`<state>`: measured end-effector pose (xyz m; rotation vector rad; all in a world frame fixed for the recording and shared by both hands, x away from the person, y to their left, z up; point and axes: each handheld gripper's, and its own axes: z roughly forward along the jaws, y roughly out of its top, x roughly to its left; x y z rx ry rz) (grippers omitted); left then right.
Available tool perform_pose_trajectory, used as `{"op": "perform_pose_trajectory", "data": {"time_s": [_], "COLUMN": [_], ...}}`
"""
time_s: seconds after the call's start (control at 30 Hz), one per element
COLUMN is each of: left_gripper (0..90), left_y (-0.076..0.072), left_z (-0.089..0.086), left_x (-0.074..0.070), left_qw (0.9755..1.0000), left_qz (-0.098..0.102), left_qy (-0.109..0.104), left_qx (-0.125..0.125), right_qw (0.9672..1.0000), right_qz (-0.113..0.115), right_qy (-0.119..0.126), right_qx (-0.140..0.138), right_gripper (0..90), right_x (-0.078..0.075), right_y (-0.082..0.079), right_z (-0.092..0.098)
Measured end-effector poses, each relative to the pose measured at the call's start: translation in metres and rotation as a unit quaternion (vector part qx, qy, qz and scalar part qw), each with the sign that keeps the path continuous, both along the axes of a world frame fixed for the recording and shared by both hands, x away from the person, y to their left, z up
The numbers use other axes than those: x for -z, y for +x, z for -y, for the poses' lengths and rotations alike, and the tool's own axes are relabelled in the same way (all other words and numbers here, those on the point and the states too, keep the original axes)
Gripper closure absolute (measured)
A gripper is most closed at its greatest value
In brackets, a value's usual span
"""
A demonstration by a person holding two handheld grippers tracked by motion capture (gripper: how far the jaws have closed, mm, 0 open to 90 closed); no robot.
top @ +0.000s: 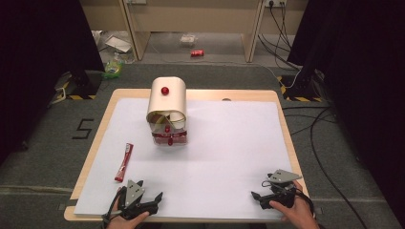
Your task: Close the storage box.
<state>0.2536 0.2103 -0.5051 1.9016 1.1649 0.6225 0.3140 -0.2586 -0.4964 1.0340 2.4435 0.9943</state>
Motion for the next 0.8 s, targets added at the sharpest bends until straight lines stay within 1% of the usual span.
{"op": "perform_pose_trajectory", "data": {"time_s": [0.23,0.43,0.63,0.7,0.8], "left_gripper": [17.0,17.0,16.9,16.9,16.9], "left_y": [-0.006,-0.012,-0.016,-0.017,-0.020], "left_z": [0.000,0.000,-0.001,-0.001,-0.003], "left_x": [0.002,0.005,0.006,0.007,0.009], "left_qw": [1.0000,0.9999,0.9999,1.0000,0.9999], "left_qz": [-0.002,-0.005,-0.003,-0.003,-0.007], "left_qy": [0.003,0.015,0.011,0.006,-0.006], "left_qx": [0.001,0.002,-0.002,-0.003,-0.008], "right_qw": [1.0000,1.0000,1.0000,1.0000,1.0000], "right_qz": [0.000,0.000,0.000,0.000,0.000], "right_qy": [0.000,0.000,0.000,0.000,0.000], "right_qx": [0.000,0.000,0.000,0.000,0.000], "right_gripper": [5.5,5.5,5.5,5.5,5.5], "right_x": [0.000,0.000,0.000,0.000,0.000], "right_y": [0.000,0.000,0.000,0.000,0.000], "right_z": [0.000,0.000,0.000,0.000,0.000]}}
